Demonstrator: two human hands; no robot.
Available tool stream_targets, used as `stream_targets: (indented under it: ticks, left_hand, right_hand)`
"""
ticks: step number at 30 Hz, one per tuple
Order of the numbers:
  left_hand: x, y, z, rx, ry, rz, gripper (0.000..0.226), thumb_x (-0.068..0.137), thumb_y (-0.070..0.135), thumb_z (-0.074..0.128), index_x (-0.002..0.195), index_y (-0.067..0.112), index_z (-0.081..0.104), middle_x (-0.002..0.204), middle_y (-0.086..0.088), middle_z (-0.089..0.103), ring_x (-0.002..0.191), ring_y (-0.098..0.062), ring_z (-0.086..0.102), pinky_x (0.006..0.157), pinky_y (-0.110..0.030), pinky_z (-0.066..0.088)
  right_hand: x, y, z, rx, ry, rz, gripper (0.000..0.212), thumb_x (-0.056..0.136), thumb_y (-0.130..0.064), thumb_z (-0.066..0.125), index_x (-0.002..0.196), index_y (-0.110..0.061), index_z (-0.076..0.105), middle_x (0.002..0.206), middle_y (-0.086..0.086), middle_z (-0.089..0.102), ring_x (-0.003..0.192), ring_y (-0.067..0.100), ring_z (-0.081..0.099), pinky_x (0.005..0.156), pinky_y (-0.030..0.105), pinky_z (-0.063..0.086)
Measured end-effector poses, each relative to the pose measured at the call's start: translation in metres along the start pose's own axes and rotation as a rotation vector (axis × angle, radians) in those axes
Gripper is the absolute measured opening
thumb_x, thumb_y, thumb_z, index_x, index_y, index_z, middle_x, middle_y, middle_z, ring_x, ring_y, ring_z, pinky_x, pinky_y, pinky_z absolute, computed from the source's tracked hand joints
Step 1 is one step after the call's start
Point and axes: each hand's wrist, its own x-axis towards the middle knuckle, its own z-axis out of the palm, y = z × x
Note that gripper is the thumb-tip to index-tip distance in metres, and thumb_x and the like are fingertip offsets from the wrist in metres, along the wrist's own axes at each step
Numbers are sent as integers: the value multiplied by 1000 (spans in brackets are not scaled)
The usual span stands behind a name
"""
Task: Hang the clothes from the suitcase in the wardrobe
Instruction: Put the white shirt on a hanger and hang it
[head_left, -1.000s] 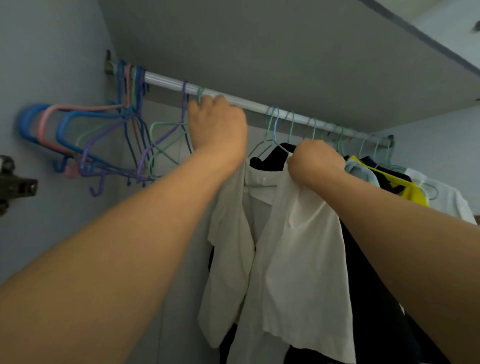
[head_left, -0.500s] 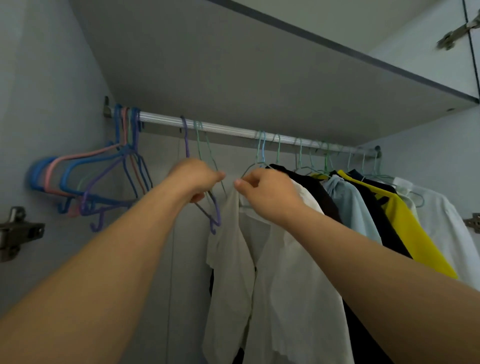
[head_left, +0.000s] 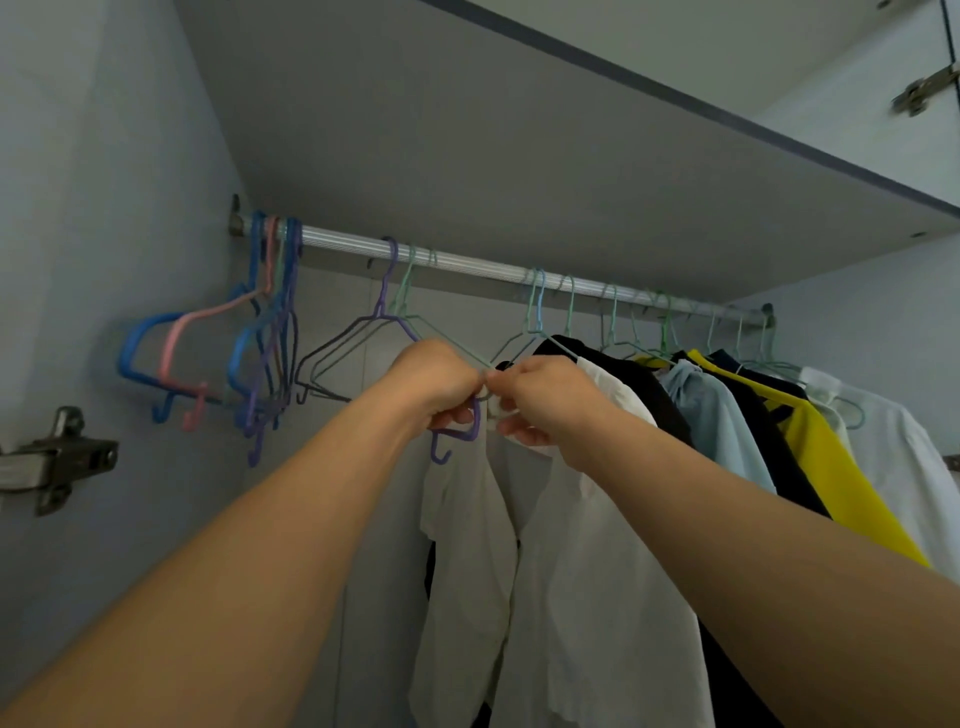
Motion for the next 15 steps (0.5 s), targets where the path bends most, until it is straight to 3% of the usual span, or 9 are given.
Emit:
stream_targets:
  ticks: [1, 3, 6, 9, 12, 15]
  left_hand:
    - [1, 1, 0, -9, -1, -6, 14, 88, 5, 53, 76, 9, 59, 73, -13, 64, 55, -19, 54, 50, -24, 37]
    - [3, 4, 0, -45, -3, -30, 16, 85, 5, 55, 70, 9, 60, 62, -10, 62, 51, -17, 54, 46, -21, 36]
    - [7, 4, -1, -68, 25, -57, 18, 83, 8, 59, 65, 9, 59, 58, -8, 60, 49, -16, 51, 49, -22, 39]
    - [6, 7, -3, -46, 87, -38, 14, 85, 9, 59, 83, -2, 67, 77, -17, 68, 56, -25, 55, 55, -29, 46]
    - [2, 14, -8, 163, 138, -2, 17, 84, 5, 51, 82, -1, 66, 85, -16, 71, 76, -29, 68, 68, -37, 54]
    - [-1, 18, -12, 304, 176, -15, 22, 86, 14, 53, 67, 7, 61, 81, -11, 71, 82, -26, 69, 75, -33, 55]
  right_hand:
    - [1, -4, 2, -5, -1, -8, 4, 94, -13, 56, 95, -11, 59, 80, 7, 61, 50, 14, 59, 39, 16, 40]
    - [9, -11, 6, -22, -14, -23, 18, 93, 0, 48, 103, -13, 57, 79, 11, 65, 45, 12, 58, 41, 19, 43]
    - [19, -19, 8, 58, -7, 40, 20, 95, 3, 47, 80, -6, 55, 50, 8, 58, 29, 7, 49, 38, 20, 42]
    - [27, -17, 10, 72, 8, 104, 27, 95, -5, 54, 68, -3, 53, 44, 6, 51, 25, 7, 45, 32, 13, 34]
    - [34, -16, 12, 73, 35, 109, 24, 92, -2, 53, 68, -4, 54, 50, 7, 57, 38, 12, 56, 41, 20, 44]
    - [37, -15, 13, 112, 89, 74, 10, 89, -2, 55, 79, -6, 55, 78, 13, 63, 62, 20, 64, 54, 24, 55]
